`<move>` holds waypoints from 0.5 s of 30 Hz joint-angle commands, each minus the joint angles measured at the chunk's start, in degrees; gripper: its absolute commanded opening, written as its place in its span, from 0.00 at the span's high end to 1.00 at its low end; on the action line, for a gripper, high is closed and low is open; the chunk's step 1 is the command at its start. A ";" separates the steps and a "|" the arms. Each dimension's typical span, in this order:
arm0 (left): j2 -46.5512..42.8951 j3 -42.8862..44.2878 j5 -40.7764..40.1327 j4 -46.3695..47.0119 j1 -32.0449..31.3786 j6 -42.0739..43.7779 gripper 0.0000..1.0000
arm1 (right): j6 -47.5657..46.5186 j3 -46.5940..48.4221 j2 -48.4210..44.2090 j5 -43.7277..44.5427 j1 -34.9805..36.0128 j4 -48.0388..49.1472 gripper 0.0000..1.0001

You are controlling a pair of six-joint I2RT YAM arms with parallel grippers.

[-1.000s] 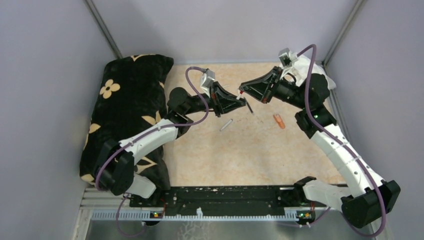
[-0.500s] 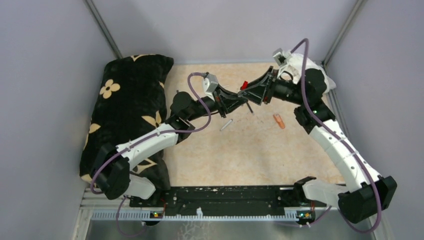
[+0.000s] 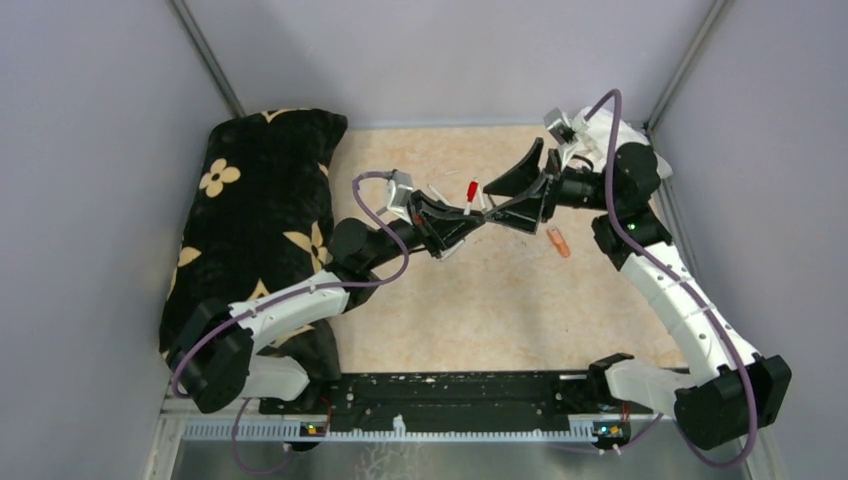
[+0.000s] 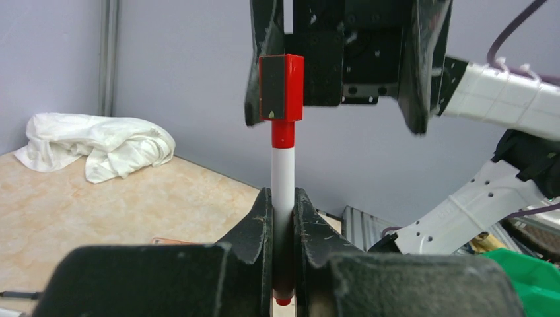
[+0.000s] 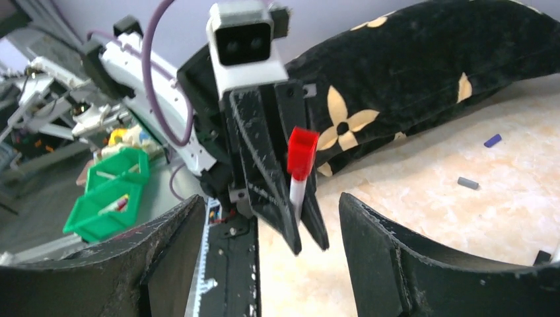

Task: Insert the pens into the pen caps
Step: Press the pen cap onto the pen.

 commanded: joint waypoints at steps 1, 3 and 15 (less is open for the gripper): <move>-0.76 -0.94 -1.18 6.88 -1.12 -4.87 1.00 | -1.49 -5.77 -3.87 -5.70 -0.39 13.40 0.28; 0.02 -0.98 -1.70 8.59 -1.95 -5.92 1.00 | -1.21 -7.47 -4.46 -5.78 -0.37 16.00 0.29; 4.41 1.81 -1.98 12.00 -4.83 -7.16 1.00 | 3.53 -8.44 -3.67 -2.29 1.88 19.40 0.58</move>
